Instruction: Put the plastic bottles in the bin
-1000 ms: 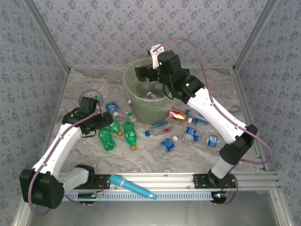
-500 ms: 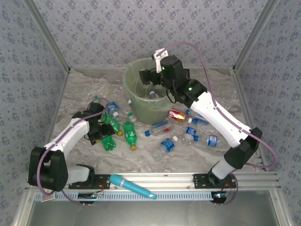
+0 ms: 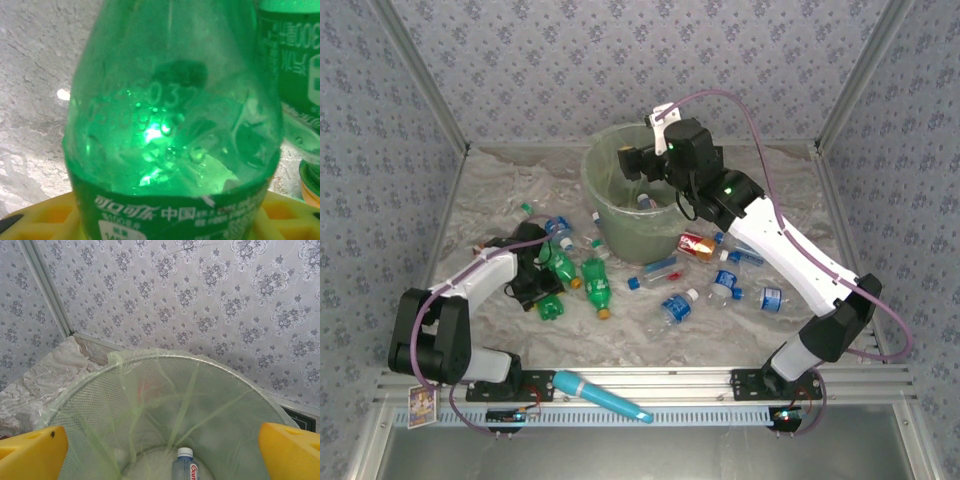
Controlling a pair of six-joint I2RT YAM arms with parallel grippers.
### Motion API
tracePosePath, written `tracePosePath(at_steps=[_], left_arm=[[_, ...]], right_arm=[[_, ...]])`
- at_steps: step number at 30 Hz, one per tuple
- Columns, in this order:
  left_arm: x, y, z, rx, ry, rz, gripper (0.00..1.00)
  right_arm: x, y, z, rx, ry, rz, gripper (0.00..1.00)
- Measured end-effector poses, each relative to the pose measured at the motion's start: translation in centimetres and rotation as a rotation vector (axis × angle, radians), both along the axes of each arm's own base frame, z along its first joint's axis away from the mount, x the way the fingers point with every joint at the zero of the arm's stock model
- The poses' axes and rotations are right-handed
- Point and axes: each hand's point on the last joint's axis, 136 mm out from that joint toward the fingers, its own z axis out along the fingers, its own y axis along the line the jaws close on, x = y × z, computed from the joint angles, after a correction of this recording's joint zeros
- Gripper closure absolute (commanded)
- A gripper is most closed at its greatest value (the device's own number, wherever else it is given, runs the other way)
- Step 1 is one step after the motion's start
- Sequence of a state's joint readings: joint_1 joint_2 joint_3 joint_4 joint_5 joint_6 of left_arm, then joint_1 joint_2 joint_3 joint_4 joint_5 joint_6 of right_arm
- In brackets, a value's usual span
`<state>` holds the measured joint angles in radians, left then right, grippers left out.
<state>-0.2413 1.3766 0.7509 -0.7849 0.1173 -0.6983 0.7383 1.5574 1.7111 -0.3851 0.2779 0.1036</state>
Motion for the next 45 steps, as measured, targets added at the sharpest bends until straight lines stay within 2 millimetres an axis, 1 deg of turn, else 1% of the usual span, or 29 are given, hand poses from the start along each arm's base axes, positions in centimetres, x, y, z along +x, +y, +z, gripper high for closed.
tracePosePath(at_steps=[7,10,13,18,22,26,27,30,31,33,35,37,38,40,42,45], left_arm=[[0.1,0.0,0.4,-0.003,-0.018,0.003,0.53],[-0.1,0.0,1.5,-0.011,-0.044,0.007,0.53],[0.1,0.0,3.5,-0.020,-0.090,0.016,0.53],[1.6,-0.1,8.4,-0.042,-0.218,0.031,0.53],[3.7,-0.4,13.2,-0.064,-0.350,0.033,0.53],[6.1,-0.9,18.9,-0.095,-0.502,0.018,0.53],[6.8,-1.1,20.6,-0.104,-0.552,0.009,0.53],[8.5,-1.8,25.0,-0.130,-0.690,-0.022,0.53],[8.9,-2.1,26.0,-0.138,-0.723,-0.032,0.54],[10.0,-3.1,28.4,-0.158,-0.798,-0.061,0.55],[11.1,-4.2,30.1,-0.180,-0.847,-0.087,0.55],[12.2,-5.5,31.2,-0.196,-0.870,-0.114,0.55],[12.9,-6.5,31.7,-0.206,-0.880,-0.134,0.55],[13.9,-8.4,32.3,-0.227,-0.888,-0.171,0.55],[14.7,-10.8,32.6,-0.247,-0.888,-0.221,0.55],[15.4,-13.8,32.5,-0.268,-0.876,-0.283,0.55]], right_arm=[[-0.1,-0.1,-0.2,-0.002,0.002,0.000,0.00],[0.1,-0.2,0.1,0.006,-0.005,-0.004,0.01],[0.1,-0.2,0.2,0.012,-0.011,-0.002,0.01],[0.3,-0.3,0.5,0.020,-0.018,-0.005,0.01],[0.4,-0.4,0.4,0.020,-0.016,-0.004,0.01],[0.3,-1.1,-0.2,0.013,-0.006,-0.013,0.01],[0.2,-1.4,-0.4,0.012,-0.001,-0.017,0.01],[-0.2,-2.7,-0.6,0.009,0.003,-0.035,0.01],[-0.2,-3.2,-0.6,0.009,0.003,-0.042,0.01],[-0.6,-4.3,-0.4,0.016,0.001,-0.058,0.01],[-0.9,-5.4,-0.2,0.023,-0.004,-0.074,0.01],[-1.1,-6.3,0.0,0.031,-0.008,-0.090,0.01],[-1.2,-6.8,0.1,0.037,-0.010,-0.098,0.01],[-1.4,-7.7,0.3,0.043,-0.014,-0.113,0.01],[-1.5,-8.5,0.4,0.049,-0.015,-0.128,0.01],[-1.8,-9.3,0.4,0.057,-0.015,-0.144,0.01]])
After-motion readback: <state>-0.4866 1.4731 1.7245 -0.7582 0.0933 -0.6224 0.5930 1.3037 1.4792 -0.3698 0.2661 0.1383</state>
